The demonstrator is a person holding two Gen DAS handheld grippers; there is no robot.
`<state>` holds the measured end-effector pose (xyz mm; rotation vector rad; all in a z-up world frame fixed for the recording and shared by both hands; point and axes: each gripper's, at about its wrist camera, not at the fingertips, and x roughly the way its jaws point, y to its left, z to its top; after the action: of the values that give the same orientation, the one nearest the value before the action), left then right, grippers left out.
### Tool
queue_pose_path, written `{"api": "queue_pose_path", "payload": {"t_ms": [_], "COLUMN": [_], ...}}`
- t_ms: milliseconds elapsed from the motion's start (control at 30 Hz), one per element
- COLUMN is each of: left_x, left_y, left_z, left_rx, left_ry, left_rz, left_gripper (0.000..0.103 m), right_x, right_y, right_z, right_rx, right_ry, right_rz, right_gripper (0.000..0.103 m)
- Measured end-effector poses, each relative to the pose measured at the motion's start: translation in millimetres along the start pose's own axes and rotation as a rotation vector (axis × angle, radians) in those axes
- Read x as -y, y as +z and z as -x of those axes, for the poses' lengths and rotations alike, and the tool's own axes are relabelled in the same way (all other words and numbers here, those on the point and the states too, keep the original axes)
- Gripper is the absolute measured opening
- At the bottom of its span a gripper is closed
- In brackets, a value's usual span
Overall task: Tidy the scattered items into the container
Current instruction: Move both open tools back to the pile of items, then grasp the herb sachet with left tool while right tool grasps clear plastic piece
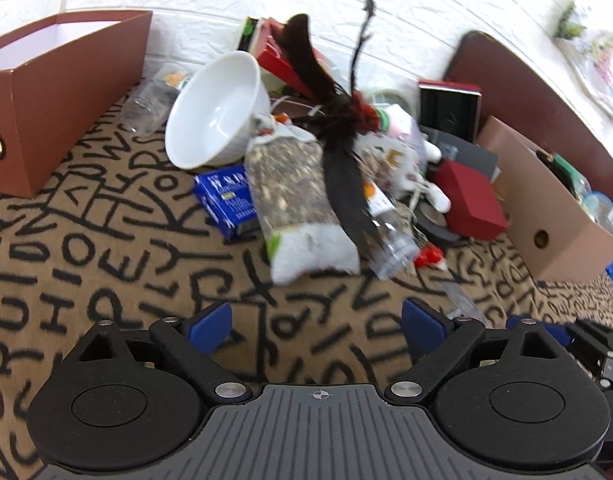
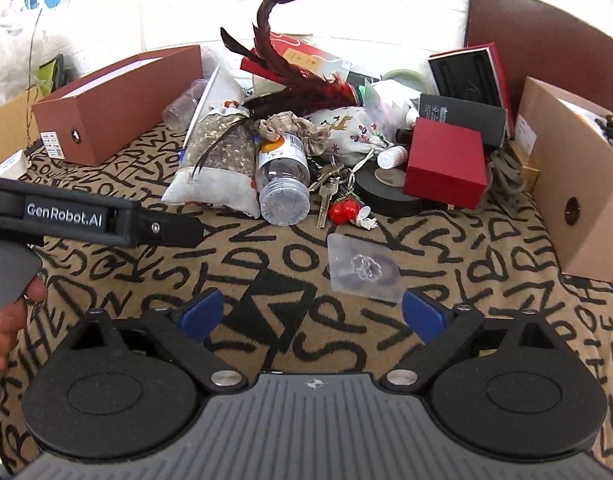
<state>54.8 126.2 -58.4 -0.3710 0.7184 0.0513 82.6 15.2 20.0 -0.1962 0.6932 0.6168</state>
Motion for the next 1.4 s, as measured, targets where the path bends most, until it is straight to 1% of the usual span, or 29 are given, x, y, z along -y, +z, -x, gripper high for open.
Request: {"api": "queue_pose_path", "payload": {"t_ms": [33, 67, 100, 233, 300, 367, 533, 567, 600, 633, 667, 700, 733, 767, 800, 867, 900, 933, 967, 1033, 1133, 1167, 1233, 1267, 1300, 1333, 1400], "left_x": [-3, -5, -8, -16, -17, -17, -17, -17, -17, -16, -16, -15, -14, -13, -13, -13, -13, -11, -10, -8, -3, -2, 2, 3, 4, 5, 8], "left_y": [4, 7, 11, 21, 24, 26, 31, 31, 32, 32, 32, 32, 31, 30, 28, 23, 19, 14, 10, -3, -20, -25, -32, -34, -35, -35, -34], "left_z": [-4, -7, -10, -24, -30, -35, -44, -46, -48, -49, -49, -48, -46, -43, -40, -31, -25, -18, -11, 3, 24, 29, 33, 34, 33, 32, 29], "left_rx": [0.0, 0.001, 0.0, -0.003, -0.007, -0.009, 0.004, 0.006, 0.0, -0.006, -0.009, -0.007, -0.006, -0.006, -0.01, -0.022, -0.029, -0.042, -0.056, -0.086, -0.12, -0.125, -0.126, -0.12, -0.116, -0.112, -0.107], "left_ry": [0.003, 0.007, 0.007, 0.013, 0.014, 0.01, -0.023, -0.028, -0.034, -0.041, -0.056, -0.052, -0.05, -0.046, -0.045, -0.056, -0.064, -0.071, -0.075, -0.089, -0.119, -0.125, -0.115, -0.108, -0.102, -0.094, -0.092], "left_rz": [0.005, 0.011, 0.017, 0.041, 0.042, 0.044, 0.066, 0.074, 0.077, 0.073, 0.068, 0.067, 0.06, 0.054, 0.052, 0.045, 0.036, 0.02, 0.007, -0.02, -0.057, -0.067, -0.086, -0.094, -0.1, -0.099, -0.099], "left_gripper": [0.095, 0.091, 0.089, 0.085, 0.078, 0.074, 0.074, 0.074, 0.064, 0.05, 0.041, 0.037, 0.036, 0.035, 0.034, 0.033, 0.033, 0.033, 0.033, 0.032, 0.032, 0.032, 0.033, 0.042, 0.056, 0.057, 0.063], "right_x": [0, 0, -1, -1, 0, 1, 6, 7, 8, 9, 11, 12, 12, 13, 14, 14, 14, 13, 13, 16, 26, 29, 34, 36, 38, 41, 45], "right_y": [2, 5, 7, 12, 13, 12, 12, 12, 12, 12, 12, 12, 12, 11, 11, 9, 9, 8, 7, 5, -2, -5, -12, -15, -18, -21, -25], "right_z": [-4, -8, -12, -25, -30, -36, -41, -41, -41, -41, -40, -38, -37, -35, -32, -25, -21, -15, -8, 6, 27, 32, 40, 41, 42, 42, 40], "right_rx": [-0.005, -0.012, -0.015, -0.022, -0.033, -0.051, -0.053, -0.053, -0.055, -0.058, -0.062, -0.064, -0.066, -0.067, -0.066, -0.056, -0.049, -0.042, -0.036, -0.023, -0.02, -0.02, -0.024, -0.03, -0.036, -0.045, -0.064], "right_ry": [0.004, 0.009, 0.012, -0.012, -0.025, -0.045, -0.071, -0.077, -0.084, -0.087, -0.091, -0.095, -0.102, -0.104, -0.095, -0.085, -0.081, -0.076, -0.062, -0.025, 0.054, 0.065, 0.051, 0.037, 0.031, 0.027, 0.025], "right_rz": [-0.002, 0.0, 0.002, 0.022, 0.031, 0.038, 0.028, 0.026, 0.022, 0.016, 0.009, 0.004, 0.004, 0.002, -0.008, -0.024, -0.027, -0.031, -0.039, -0.068, -0.158, -0.185, -0.208, -0.215, -0.221, -0.231, -0.244], "right_gripper": [0.086, 0.083, 0.082, 0.08, 0.08, 0.074, 0.073, 0.071, 0.069, 0.068, 0.061, 0.057, 0.045, 0.036, 0.034, 0.023, 0.02, 0.01, 0.005, 0.005, 0.004, 0.004, 0.003, 0.003, 0.003, 0.003, 0.003]}}
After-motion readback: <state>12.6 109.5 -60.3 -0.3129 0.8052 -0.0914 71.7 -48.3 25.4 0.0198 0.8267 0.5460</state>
